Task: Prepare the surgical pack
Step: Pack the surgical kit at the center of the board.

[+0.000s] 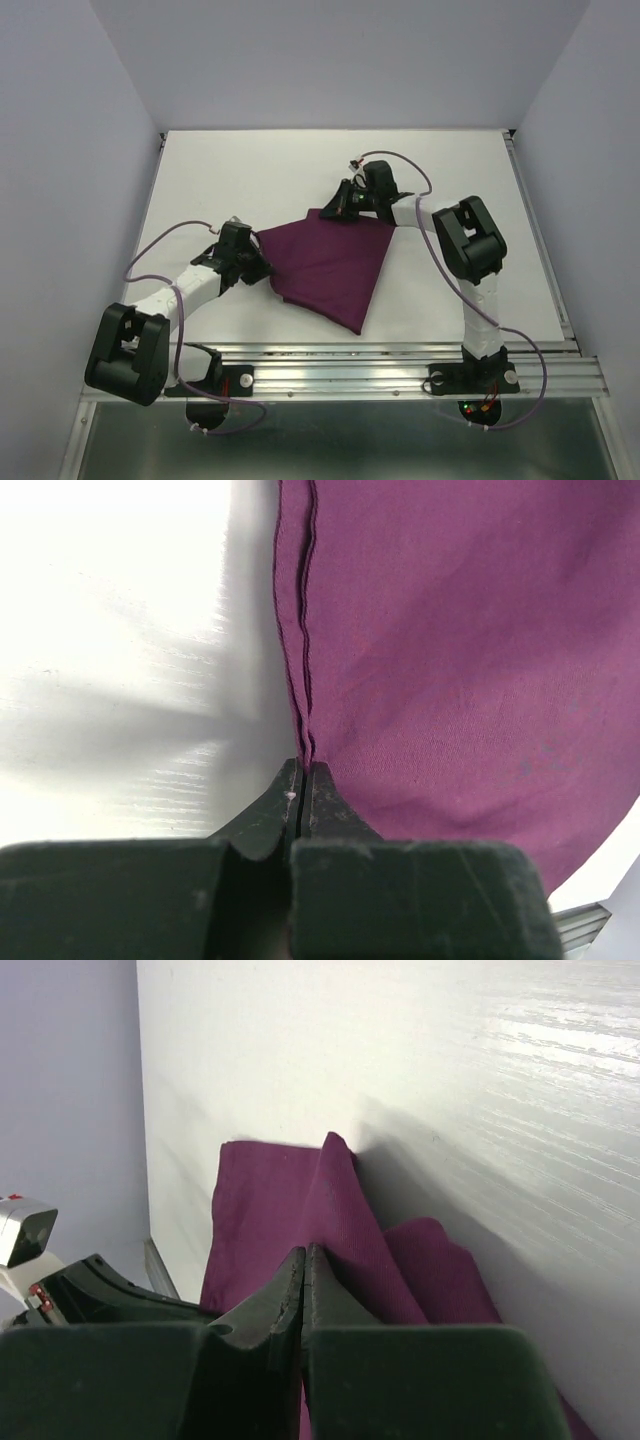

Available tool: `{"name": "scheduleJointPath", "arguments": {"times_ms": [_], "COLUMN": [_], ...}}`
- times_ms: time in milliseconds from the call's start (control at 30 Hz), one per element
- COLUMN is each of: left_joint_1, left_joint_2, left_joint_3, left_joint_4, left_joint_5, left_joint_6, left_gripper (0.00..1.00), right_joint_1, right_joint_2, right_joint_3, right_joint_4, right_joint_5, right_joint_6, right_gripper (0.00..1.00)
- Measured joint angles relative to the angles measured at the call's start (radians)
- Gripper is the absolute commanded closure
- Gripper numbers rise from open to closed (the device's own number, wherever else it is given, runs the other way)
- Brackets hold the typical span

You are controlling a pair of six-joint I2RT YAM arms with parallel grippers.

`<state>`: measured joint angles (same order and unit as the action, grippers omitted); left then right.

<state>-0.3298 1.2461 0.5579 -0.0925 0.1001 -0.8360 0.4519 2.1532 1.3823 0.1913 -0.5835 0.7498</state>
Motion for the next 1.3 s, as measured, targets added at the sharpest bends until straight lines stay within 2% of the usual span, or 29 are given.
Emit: {"name": "scheduleJointPath", "arguments": {"times_ms": [167,200,233,300,400,533,600,667,700,733,833,1033,1167,1300], "left_joint_1": [0.000,0.000,0.000,0.000,0.000,0.000,-0.001,-0.010,-0.016,-0.021,-0.037,-0.082,-0.137,-0.182], "left_joint_2": [-0.002,-0.002,-0.002,-0.003,-0.026,-0.112,-0.146,-0.146,-0.133,-0.120,-0.008,0.192,0.275,0.291], "left_joint_3": [-0.003,-0.004,-0.005,-0.006,-0.007,-0.003,0.024,0.072,0.099,0.119,0.206,0.250,0.250,0.226], "left_joint_4": [-0.002,-0.002,-0.003,-0.004,-0.029,-0.071,-0.102,-0.116,-0.117,-0.114,-0.090,-0.024,-0.020,0.007], "left_joint_5": [0.001,0.001,0.001,0.000,-0.019,-0.077,-0.116,-0.151,-0.163,-0.167,-0.152,-0.047,-0.007,-0.002], "left_joint_6": [-0.001,-0.001,-0.002,-0.005,-0.009,-0.007,-0.003,0.002,0.010,0.012,0.052,0.104,0.118,0.095], "left_gripper": [1.00,0.96,0.76,0.54,0.37,0.31,0.34,0.62,0.96,1.00,1.00,1.00,1.00,1.00], "right_joint_1": [0.002,0.003,0.005,0.005,0.004,-0.009,-0.027,-0.040,-0.046,-0.049,-0.051,-0.051,-0.045,-0.031], "right_joint_2": [-0.013,-0.026,-0.047,-0.106,-0.248,-0.485,-0.613,-0.732,-0.770,-0.798,-0.852,-0.858,-0.855,-0.822], "right_joint_3": [0.010,0.010,0.010,0.008,-0.037,-0.164,-0.250,-0.348,-0.381,-0.407,-0.498,-0.656,-0.692,-0.691], "right_joint_4": [-0.030,-0.050,-0.072,-0.115,-0.166,-0.230,-0.263,-0.315,-0.341,-0.362,-0.442,-0.531,-0.551,-0.537], "right_joint_5": [0.035,0.042,0.060,0.082,0.143,0.229,0.266,0.311,0.332,0.355,0.427,0.497,0.526,0.544], "right_joint_6": [0.000,-0.004,-0.013,-0.033,-0.066,-0.100,-0.104,-0.103,-0.102,-0.102,-0.090,-0.037,-0.016,-0.008], "right_gripper": [0.99,0.99,0.99,0.99,0.99,0.99,0.99,0.99,0.99,0.99,0.99,0.99,0.99,0.99]}}
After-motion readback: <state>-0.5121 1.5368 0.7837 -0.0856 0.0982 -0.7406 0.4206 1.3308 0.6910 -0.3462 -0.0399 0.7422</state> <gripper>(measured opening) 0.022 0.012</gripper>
